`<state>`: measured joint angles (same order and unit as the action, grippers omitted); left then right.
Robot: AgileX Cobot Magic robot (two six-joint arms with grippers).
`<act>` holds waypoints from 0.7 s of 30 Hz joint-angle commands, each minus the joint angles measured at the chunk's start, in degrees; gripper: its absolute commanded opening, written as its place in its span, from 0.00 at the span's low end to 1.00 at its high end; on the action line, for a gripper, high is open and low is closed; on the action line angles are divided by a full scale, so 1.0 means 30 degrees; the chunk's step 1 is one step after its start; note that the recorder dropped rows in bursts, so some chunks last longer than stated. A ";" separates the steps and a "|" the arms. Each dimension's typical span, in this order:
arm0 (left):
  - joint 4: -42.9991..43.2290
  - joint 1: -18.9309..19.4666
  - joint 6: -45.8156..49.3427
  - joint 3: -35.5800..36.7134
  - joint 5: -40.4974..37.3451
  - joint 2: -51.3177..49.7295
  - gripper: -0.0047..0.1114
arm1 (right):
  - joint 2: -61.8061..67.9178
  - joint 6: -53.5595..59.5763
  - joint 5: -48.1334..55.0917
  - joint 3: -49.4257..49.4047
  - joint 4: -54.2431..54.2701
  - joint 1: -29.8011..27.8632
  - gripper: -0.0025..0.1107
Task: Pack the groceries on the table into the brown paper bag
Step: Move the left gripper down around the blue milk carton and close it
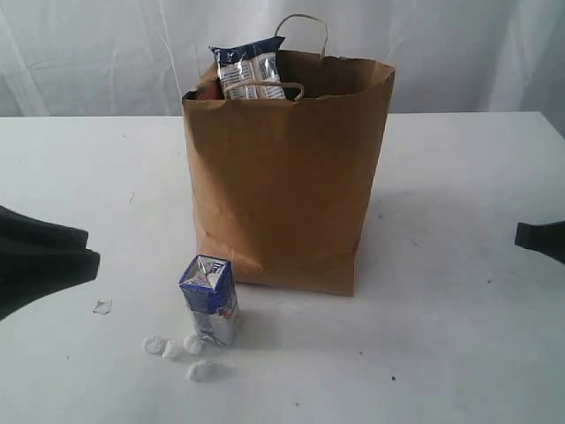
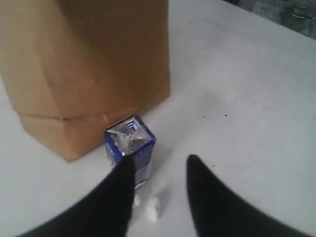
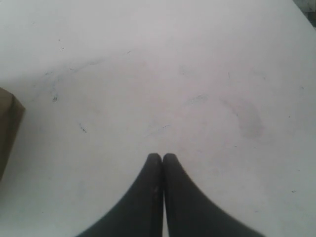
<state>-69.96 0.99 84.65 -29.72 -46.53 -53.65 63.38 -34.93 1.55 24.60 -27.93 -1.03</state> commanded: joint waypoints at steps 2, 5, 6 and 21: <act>-0.6911 -0.1864 0.2409 0.1024 -0.0959 -0.1043 0.91 | -0.0146 -0.0044 -0.0137 -0.0105 -0.0021 -0.0031 0.02; -0.9994 -0.3169 0.4512 0.1870 -0.0902 -0.2250 0.94 | -0.0146 -0.0044 -0.0186 -0.0105 -0.0021 -0.0031 0.02; -0.9994 -0.3670 0.4806 0.2015 -0.0682 -0.2724 0.94 | -0.0146 -0.0044 -0.0186 -0.0105 -0.0021 -0.0031 0.02; -0.9994 -0.9949 0.8754 0.0552 1.1326 -0.7496 0.94 | -0.0146 -0.0044 -0.0018 -0.0224 -0.0021 -0.0031 0.02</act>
<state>-98.74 -26.30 111.03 -27.34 -17.66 -72.42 63.38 -34.93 1.53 24.37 -27.93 -1.03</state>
